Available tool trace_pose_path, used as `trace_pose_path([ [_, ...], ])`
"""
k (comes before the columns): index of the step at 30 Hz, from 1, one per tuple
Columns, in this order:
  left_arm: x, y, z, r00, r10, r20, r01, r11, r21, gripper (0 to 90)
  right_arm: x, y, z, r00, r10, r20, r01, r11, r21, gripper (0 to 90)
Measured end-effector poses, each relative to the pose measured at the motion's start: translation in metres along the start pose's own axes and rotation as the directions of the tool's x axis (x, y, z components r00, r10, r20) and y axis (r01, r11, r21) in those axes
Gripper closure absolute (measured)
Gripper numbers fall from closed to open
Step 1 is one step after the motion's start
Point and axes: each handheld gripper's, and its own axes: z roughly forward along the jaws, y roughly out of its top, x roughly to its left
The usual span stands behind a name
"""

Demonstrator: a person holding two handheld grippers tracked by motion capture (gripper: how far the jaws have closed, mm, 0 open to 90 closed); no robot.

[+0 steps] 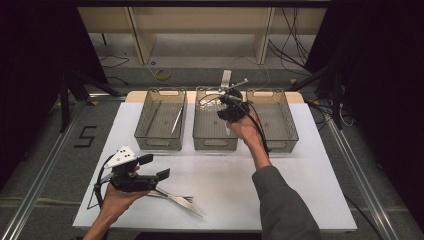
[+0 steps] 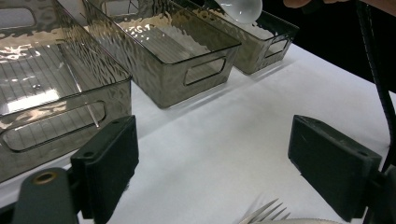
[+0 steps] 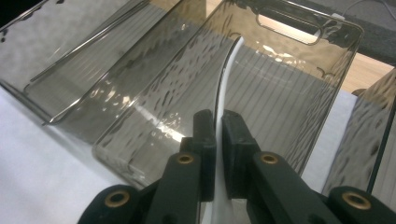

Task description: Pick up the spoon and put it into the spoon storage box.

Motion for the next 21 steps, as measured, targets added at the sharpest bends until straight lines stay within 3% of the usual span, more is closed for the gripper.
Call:
trace_pose_path([
  [21,0.000,0.000,0.000,1.0000,0.006,0.003,-0.006,1.0000,-0.002,15.7,-0.006,0.010,0.022,0.9991,0.018,0.039,-0.019,0.9997,0.013,85.8],
])
